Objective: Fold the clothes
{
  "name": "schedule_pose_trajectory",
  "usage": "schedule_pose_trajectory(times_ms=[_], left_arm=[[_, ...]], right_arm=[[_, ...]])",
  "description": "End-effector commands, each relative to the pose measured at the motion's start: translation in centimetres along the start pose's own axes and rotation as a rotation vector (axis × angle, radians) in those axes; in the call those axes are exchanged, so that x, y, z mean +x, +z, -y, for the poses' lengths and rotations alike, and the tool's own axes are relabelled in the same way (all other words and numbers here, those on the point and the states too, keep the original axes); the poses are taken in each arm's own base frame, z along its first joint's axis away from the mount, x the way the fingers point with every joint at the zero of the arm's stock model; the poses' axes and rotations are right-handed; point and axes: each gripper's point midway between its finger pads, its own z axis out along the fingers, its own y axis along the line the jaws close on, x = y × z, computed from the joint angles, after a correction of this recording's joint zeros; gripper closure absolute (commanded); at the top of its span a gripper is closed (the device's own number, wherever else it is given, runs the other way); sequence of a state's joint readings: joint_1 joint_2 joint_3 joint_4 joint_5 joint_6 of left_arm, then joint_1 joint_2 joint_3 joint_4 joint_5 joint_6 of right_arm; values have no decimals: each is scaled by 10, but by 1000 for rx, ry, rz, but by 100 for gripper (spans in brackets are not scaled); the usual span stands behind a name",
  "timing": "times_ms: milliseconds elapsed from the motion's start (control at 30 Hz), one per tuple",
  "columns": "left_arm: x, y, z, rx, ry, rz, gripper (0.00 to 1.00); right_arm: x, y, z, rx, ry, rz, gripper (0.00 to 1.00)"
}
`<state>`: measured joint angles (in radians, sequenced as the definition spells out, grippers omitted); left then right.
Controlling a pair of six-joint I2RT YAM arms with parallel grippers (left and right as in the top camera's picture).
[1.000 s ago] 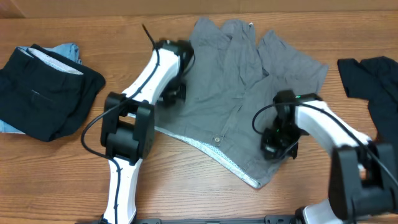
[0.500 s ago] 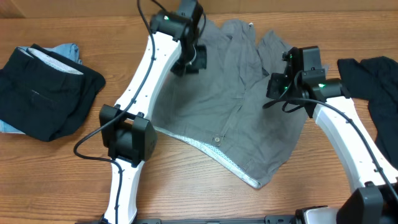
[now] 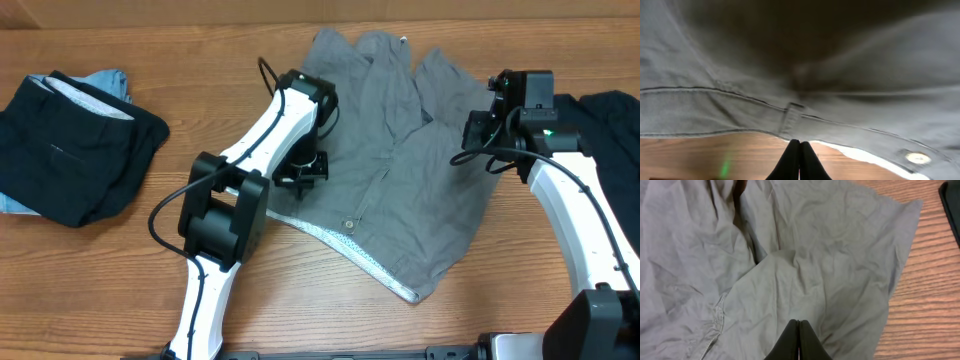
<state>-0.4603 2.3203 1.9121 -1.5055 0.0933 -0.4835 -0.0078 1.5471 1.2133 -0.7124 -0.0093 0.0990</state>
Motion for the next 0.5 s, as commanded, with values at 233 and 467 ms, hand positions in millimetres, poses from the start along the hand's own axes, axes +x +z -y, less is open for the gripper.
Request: schedule_pose_trajectory(times_ms=[233, 467], left_arm=[[-3, 48, -48, -136, -125, -35, 96], [-39, 32, -121, -415, -193, 136, 96]], right_arm=[[-18, -1, 10, 14, -1, 67, 96], [-24, -2, 9, 11, -1, 91, 96]])
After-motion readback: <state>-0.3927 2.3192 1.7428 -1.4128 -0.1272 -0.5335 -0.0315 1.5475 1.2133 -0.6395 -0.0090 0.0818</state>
